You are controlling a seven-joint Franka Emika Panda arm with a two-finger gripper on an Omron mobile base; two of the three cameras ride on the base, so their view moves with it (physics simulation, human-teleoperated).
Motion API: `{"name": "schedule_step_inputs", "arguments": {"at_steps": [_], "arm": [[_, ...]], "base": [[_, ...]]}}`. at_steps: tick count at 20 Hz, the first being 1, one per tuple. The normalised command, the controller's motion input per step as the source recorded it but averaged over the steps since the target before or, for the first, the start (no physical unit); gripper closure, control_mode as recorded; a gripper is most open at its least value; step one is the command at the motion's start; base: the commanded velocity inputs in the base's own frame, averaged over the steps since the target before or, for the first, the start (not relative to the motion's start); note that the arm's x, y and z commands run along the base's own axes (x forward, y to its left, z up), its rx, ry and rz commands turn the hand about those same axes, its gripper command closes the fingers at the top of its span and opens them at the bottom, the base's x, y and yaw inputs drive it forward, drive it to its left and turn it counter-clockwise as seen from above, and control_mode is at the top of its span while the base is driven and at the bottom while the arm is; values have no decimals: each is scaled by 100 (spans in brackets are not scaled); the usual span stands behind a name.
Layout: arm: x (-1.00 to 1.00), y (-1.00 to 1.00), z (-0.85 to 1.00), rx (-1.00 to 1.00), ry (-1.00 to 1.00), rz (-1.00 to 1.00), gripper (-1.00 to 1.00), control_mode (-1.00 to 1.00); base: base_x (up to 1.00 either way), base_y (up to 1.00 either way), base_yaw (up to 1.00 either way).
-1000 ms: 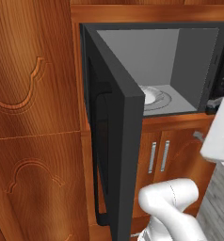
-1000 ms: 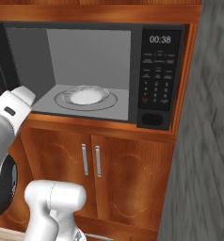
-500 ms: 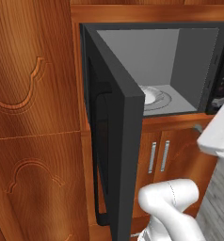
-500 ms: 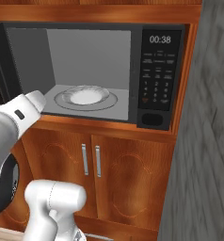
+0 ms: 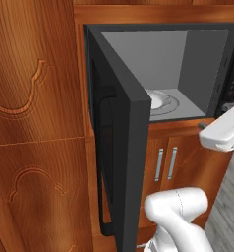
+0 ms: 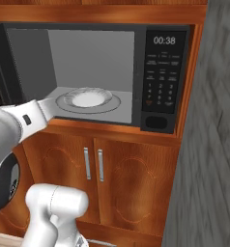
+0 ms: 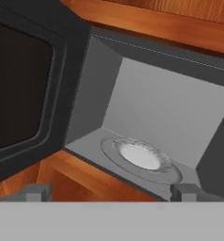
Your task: Pick the bell pepper from the counter and place it in the microwave. Then turn on the microwave.
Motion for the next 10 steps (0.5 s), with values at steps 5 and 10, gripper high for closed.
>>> {"name": "schedule_step_inputs", "arguments": {"at_steps": [5,10], "arm": [[28,-13,0,15,9,-9,-100,-100],[30,-8,-1,15,6,-9,-100,-100]], "base": [[0,0,0],[0,0,0]]}}
